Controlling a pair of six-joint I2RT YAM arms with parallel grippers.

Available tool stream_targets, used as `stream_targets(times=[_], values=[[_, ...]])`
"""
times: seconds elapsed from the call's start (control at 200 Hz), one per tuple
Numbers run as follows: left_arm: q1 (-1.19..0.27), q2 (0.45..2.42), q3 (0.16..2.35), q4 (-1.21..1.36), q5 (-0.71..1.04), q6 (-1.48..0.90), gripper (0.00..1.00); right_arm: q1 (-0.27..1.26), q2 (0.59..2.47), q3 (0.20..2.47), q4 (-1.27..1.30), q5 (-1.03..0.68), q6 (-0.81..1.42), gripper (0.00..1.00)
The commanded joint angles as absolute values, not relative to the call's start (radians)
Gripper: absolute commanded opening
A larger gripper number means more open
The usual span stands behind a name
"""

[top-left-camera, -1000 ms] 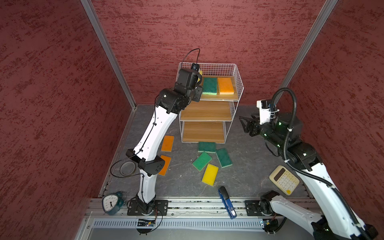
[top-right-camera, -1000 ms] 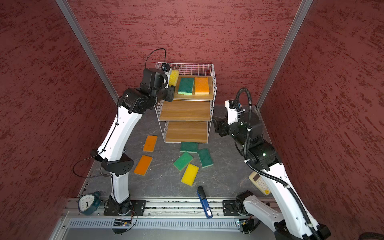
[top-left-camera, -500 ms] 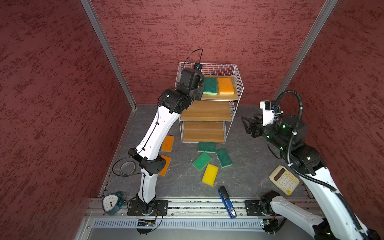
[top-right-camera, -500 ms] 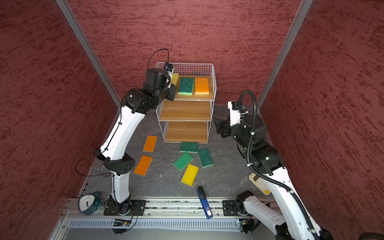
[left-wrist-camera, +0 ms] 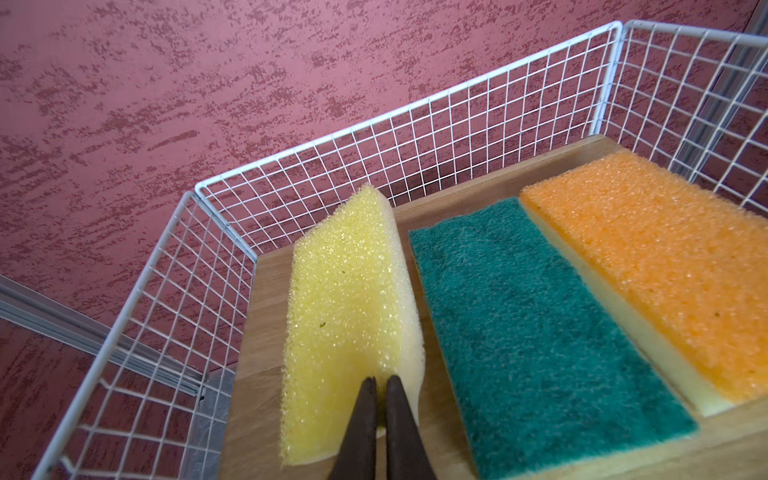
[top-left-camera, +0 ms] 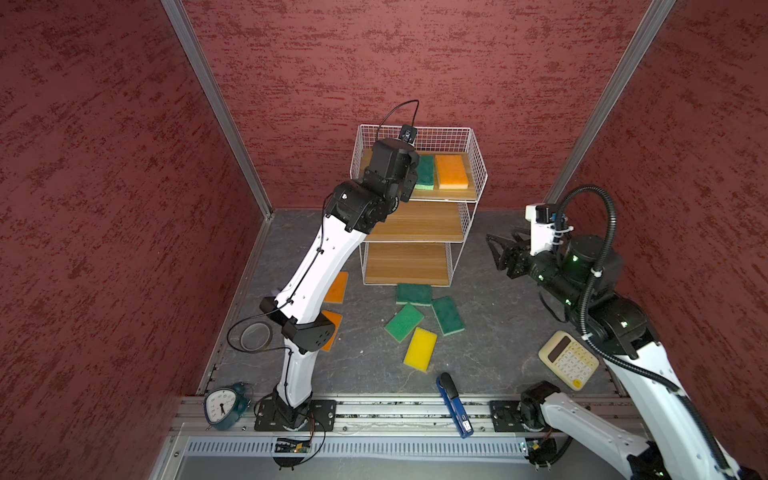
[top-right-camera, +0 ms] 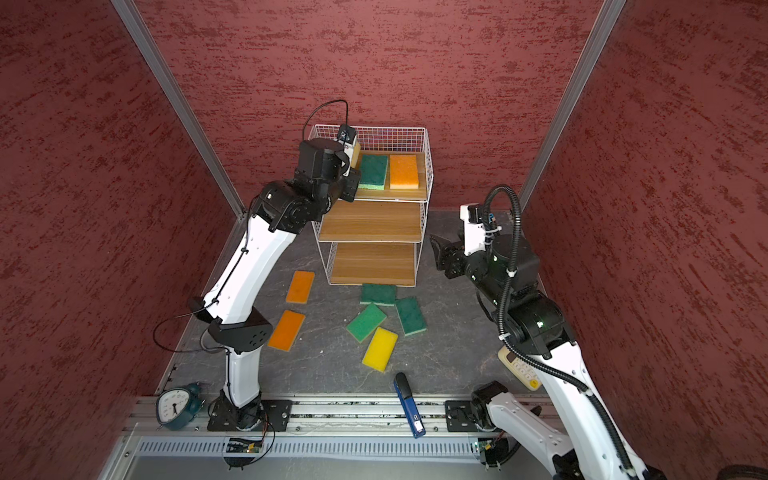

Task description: Place and organize the cleaning sponges onto the shelf

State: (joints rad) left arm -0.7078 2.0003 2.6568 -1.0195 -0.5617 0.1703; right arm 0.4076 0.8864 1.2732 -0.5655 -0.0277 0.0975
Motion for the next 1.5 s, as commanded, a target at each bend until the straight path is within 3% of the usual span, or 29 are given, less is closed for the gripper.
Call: stream_targets(times=[0.0, 0.401, 0.917, 1.197, 1.353, 1.498], values=[[-0.739, 2.005, 2.668, -0.968, -0.671, 0.224, 0.07, 0.397, 0.862, 1.257, -0.554, -0.006, 0.091, 0.71], [-0.745, 2.004, 2.690, -1.051, -0.787, 0.197, 0.07, 0.396, 0.833, 1.252, -0.561, -0.019, 0.103, 0.71], [-0.710, 2.036, 2.689, -1.115, -0.722, 0.175, 0.08, 0.397, 0.832, 1.259, -0.564, -0.020, 0.109, 0.71], [-0.726, 2.039, 2.683, -1.120, -0.690, 0.168, 0.17, 0.397, 0.838, 1.262, -0.565, -0.019, 0.109, 0.71], [-0.734, 2.033, 2.684, -1.101, -0.695, 0.159, 0.28, 0.397, 0.837, 1.264, -0.570, -0.016, 0.107, 0.71], [-0.739, 2.017, 2.684, -1.077, -0.698, 0.147, 0.29, 0.397, 0.835, 1.264, -0.572, -0.016, 0.107, 0.71]])
